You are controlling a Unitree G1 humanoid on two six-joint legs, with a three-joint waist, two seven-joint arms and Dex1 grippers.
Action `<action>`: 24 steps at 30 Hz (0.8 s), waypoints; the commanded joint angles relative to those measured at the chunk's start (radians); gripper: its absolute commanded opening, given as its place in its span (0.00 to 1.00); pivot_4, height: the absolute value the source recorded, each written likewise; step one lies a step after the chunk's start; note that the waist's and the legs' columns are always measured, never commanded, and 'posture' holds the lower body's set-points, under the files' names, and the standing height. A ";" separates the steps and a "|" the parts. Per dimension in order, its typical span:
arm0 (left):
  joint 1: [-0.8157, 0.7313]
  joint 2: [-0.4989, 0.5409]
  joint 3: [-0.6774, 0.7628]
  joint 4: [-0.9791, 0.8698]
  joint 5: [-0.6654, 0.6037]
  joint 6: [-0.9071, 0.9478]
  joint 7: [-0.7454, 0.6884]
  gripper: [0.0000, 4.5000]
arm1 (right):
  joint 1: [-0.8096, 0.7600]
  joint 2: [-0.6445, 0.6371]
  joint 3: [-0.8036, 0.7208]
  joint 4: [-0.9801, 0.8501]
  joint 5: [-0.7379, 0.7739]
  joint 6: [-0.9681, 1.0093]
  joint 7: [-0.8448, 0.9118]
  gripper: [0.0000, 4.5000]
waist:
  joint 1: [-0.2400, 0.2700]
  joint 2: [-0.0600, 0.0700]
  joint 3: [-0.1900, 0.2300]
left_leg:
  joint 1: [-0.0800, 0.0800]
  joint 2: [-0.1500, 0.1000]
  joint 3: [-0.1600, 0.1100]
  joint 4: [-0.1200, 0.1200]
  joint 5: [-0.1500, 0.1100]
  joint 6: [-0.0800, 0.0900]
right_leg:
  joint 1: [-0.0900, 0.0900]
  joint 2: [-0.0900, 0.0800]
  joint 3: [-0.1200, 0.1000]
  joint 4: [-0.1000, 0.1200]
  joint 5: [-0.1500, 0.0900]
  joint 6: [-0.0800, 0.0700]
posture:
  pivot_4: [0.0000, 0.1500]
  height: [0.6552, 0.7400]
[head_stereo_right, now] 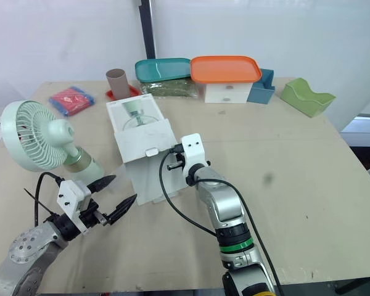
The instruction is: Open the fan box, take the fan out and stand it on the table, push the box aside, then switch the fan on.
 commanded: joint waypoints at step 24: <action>-0.025 0.031 0.026 -0.002 -0.006 0.009 -0.013 1.00 | 0.181 -0.361 -0.372 -0.137 0.117 -0.093 0.186 0.03 | 0.000 0.001 0.001 | -0.001 0.000 0.000 0.000 -0.001 0.001 | 0.000 0.000 0.000 0.000 -0.001 0.001 | 1.00 1.00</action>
